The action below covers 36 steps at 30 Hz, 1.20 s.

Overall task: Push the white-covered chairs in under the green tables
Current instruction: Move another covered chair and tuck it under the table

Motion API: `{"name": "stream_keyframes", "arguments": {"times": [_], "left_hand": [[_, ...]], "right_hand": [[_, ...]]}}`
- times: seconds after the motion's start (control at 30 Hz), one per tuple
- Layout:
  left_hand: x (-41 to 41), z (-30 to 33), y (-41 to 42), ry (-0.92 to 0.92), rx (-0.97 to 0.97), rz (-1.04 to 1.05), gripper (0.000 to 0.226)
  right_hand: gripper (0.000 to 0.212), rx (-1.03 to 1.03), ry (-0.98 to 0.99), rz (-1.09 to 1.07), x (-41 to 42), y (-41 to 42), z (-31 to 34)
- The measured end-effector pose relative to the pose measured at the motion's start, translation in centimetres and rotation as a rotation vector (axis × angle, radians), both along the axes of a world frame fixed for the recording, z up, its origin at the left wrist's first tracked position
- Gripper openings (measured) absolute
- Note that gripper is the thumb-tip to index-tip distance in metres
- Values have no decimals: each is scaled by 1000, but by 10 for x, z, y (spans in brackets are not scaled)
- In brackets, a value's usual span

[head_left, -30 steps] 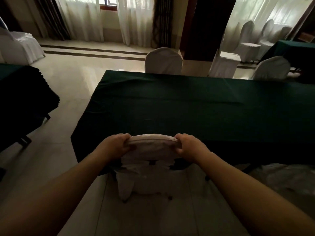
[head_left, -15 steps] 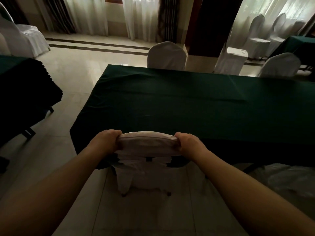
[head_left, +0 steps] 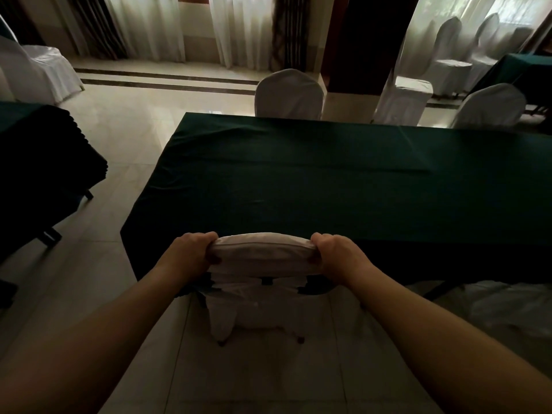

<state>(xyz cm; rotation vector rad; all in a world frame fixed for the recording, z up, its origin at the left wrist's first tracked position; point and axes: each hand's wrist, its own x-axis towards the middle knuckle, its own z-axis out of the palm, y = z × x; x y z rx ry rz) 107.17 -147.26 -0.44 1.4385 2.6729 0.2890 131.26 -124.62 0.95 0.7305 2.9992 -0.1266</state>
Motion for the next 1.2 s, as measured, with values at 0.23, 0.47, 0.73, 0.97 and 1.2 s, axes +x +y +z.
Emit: {"name": "stream_keyframes", "arguments": {"times": [0.23, 0.47, 0.73, 0.97, 1.2], "left_hand": [[20, 1, 19, -36, 35, -24, 20], [43, -6, 37, -44, 57, -70, 22], [57, -7, 45, -55, 90, -62, 19], [55, -3, 53, -72, 76, -47, 19], [68, -5, 64, -62, 99, -48, 21]], "right_hand": [[18, -17, 37, -8, 30, 16, 3], [22, -34, 68, -33, 57, 34, 8], [22, -45, 58, -41, 67, 42, 14], [23, -61, 69, -69, 69, 39, 15], [20, -61, 79, -84, 82, 55, 19]]}}
